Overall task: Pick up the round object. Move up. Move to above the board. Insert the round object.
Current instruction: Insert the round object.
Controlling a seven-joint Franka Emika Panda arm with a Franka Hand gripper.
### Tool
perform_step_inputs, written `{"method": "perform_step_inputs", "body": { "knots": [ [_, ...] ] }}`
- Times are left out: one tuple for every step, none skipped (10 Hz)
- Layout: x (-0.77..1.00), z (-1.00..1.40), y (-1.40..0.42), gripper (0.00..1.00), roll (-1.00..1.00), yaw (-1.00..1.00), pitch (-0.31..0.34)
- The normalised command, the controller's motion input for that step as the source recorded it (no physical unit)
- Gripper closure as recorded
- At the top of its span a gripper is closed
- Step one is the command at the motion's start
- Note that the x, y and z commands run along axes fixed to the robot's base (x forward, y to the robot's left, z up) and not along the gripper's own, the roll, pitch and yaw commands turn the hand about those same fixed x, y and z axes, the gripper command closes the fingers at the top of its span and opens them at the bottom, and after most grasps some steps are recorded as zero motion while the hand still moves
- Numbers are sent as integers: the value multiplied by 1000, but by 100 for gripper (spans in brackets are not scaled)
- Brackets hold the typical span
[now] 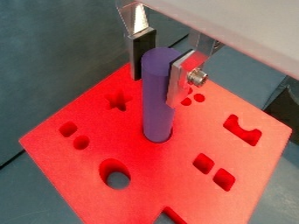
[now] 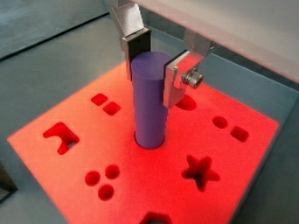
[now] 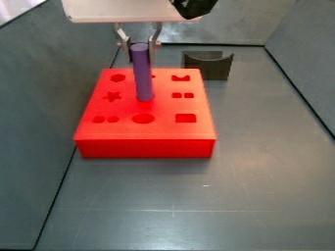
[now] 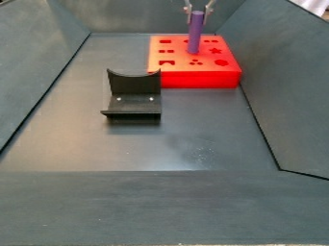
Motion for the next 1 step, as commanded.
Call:
{"method": "perform_step_inputs", "body": {
  "knots": [
    [-23,0,0,100,0,0,-36]
  ]
}}
